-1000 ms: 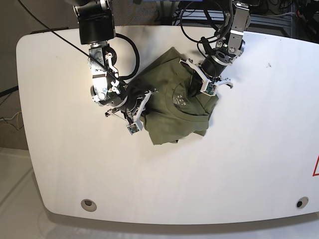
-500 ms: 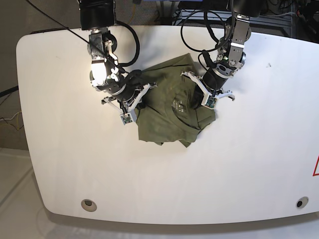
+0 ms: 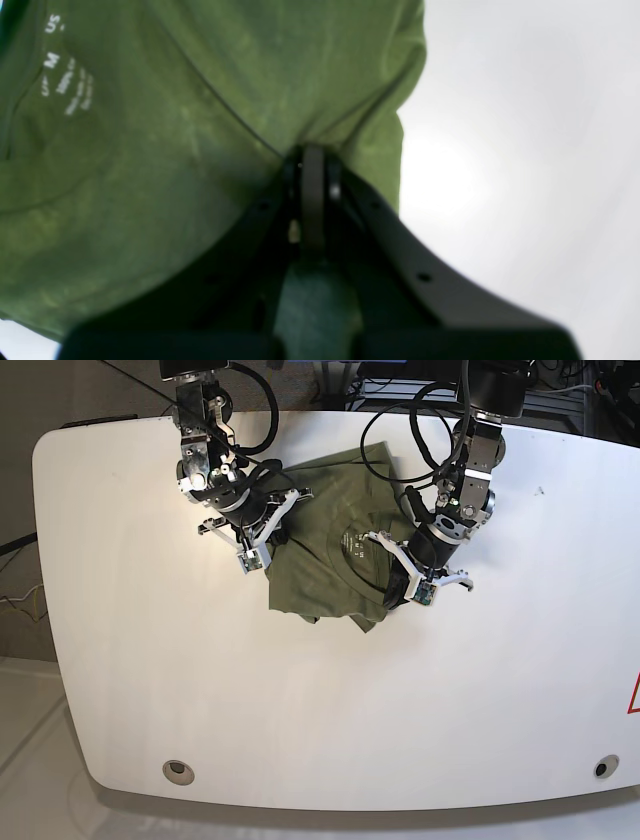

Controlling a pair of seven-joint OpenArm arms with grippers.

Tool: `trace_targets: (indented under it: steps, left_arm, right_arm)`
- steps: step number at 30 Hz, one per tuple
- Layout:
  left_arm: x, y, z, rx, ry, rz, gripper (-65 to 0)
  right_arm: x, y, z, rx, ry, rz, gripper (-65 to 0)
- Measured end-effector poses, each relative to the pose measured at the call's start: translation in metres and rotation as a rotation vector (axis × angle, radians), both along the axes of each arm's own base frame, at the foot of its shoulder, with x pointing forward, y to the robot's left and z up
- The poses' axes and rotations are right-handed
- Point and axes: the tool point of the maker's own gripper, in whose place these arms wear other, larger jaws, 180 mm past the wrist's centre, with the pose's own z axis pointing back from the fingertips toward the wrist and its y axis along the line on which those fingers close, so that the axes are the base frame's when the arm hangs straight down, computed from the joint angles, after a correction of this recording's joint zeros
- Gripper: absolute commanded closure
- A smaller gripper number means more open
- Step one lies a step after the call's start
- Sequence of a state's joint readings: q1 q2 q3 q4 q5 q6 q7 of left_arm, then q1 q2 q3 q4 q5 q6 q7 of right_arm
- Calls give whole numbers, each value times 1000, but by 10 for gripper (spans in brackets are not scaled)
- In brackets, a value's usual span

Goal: Fold the T-shirt properly
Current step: 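Grasp the bundle's edges with both grippers and pull them apart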

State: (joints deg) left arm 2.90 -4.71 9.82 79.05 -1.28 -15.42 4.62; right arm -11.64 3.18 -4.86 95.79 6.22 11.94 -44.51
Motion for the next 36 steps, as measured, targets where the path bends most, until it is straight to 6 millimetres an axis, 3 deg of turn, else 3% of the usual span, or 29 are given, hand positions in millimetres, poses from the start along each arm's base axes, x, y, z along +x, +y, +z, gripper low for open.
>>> trace_targets:
  steps: [9,14,19,24,26,30,36]
  left_arm:
    - [-7,-20,10,32,-27,-94,0]
    - [-18,-26,29,32,-42,-107,0]
    - [-28,-34,57,24,-88,-126,0]
    - [-43,-37,89,10,-138,-128,0]
    - [-52,-39,93,16,-130,-132,0]
    - [-68,-44,92,-7,-109,-140,0]
    - [-93,-65,73,-31,-27,-182,0]
  right_arm:
    - [5,0,5,-8,3,11,0]
    - [10,0,14,-36,25,33,0]
    - [12,-12,27,-120,70,40,0]
    - [31,-21,59,-158,10,28,0]
    - [40,-21,74,-164,-21,27,0]
    - [56,-18,96,-155,-85,27,0]
    - [65,-18,104,-170,-76,32,0]
